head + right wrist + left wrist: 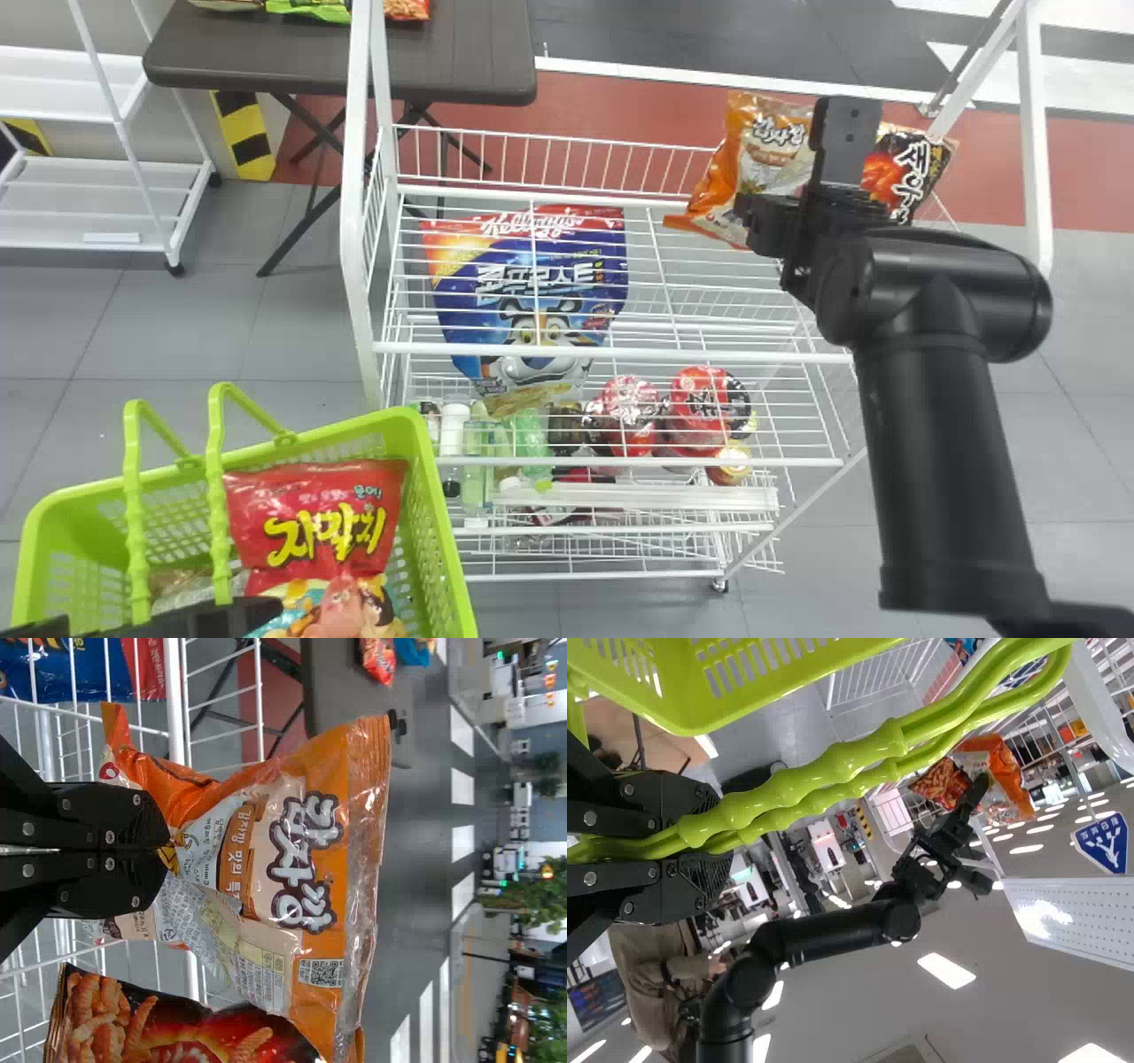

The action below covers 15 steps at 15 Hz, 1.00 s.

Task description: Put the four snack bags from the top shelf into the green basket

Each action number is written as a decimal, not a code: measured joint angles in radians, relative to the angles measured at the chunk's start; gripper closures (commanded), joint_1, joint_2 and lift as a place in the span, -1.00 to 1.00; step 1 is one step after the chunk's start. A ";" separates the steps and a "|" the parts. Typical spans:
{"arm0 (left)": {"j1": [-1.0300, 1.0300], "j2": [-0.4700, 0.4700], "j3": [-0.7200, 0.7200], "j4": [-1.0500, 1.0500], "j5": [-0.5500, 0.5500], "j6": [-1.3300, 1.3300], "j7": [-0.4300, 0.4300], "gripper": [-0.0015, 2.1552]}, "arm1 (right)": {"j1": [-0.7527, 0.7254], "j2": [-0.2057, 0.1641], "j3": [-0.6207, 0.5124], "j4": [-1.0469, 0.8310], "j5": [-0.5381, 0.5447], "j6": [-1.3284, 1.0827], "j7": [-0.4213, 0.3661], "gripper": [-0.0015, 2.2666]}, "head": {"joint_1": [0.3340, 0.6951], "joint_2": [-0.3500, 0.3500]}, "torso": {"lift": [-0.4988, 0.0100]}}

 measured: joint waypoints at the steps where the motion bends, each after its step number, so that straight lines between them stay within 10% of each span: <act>1: 0.001 0.001 0.000 0.000 0.000 -0.002 0.000 0.99 | 0.046 0.000 0.004 -0.090 -0.012 0.017 0.003 0.99 | 1.00 -0.44 | 0.96; 8: -0.016 0.004 -0.001 0.010 -0.001 -0.004 0.000 0.99 | 0.470 0.000 0.128 -0.792 -0.248 0.337 0.011 0.99 | 1.00 0.05 | 0.96; 15: -0.035 0.003 -0.007 0.014 -0.003 0.003 0.000 0.99 | 0.604 -0.003 0.313 -0.978 -0.468 0.562 0.028 0.99 | 1.00 0.95 | 0.96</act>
